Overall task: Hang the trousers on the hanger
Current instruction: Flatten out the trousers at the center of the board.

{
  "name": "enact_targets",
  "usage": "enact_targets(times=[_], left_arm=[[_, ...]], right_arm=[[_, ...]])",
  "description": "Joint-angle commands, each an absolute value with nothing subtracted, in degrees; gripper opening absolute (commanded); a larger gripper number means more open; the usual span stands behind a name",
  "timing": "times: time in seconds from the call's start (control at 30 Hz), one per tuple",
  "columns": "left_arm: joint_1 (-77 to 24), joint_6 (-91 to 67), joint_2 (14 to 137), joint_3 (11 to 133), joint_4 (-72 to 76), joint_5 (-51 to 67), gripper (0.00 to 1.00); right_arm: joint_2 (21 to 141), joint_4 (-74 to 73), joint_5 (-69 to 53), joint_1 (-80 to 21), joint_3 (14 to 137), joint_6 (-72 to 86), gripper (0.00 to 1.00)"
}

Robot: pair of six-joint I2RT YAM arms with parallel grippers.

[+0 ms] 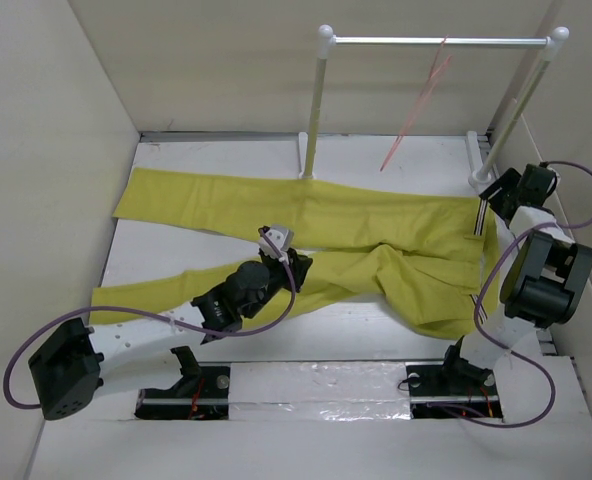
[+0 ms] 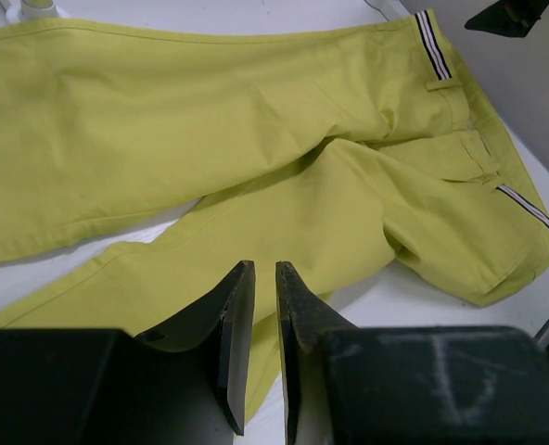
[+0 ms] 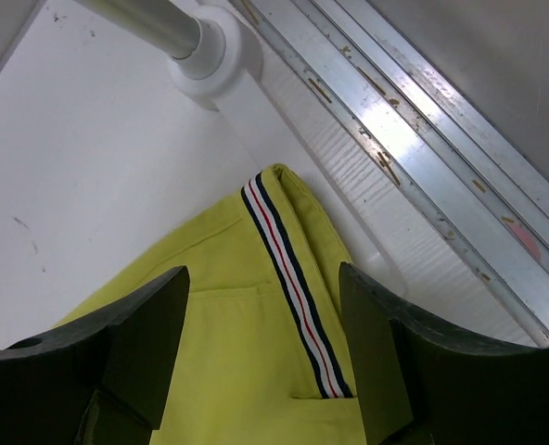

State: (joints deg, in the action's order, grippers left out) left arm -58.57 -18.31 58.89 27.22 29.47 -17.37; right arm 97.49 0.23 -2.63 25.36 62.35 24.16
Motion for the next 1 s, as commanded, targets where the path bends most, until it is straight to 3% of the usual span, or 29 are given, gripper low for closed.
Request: enact_targets(times=[0.0,0.23,0.37,0.73,0.87,0.97], left_arm=[[-59.0,-17.8,57.0,27.7,32.9,-16.2,0.13],[-59.0,-18.2,54.0,26.1,33.9,-15.6,0.13],[-59.0,-18.5,54.2,26.3,33.6,-15.6,0.13],[-57.9,-18.6,52.6,25.8,33.0,-16.0,0.13],[-57.9,-18.9,52.1,25.6,33.6,-15.7,0.13],[-57.9,-19.1,52.8,25.8,33.8,-15.0,0.13]], right_arm=[[100.0,-4.4,-1.1,25.0,68.0,23.6,0.72],[107.3,-15.8,-1.3,25.0,79.4,22.0,0.71],[111.8,-24.0,-2.8,25.0,86.3,19.7,0.63],[118.6,-34.5,1.8,23.2,96.0,18.9,0.62],[118.5,-33.8,3.2,22.7,95.7,19.2,0.29],[116.5,-31.0,2.6,22.7,92.6,19.6,0.13]])
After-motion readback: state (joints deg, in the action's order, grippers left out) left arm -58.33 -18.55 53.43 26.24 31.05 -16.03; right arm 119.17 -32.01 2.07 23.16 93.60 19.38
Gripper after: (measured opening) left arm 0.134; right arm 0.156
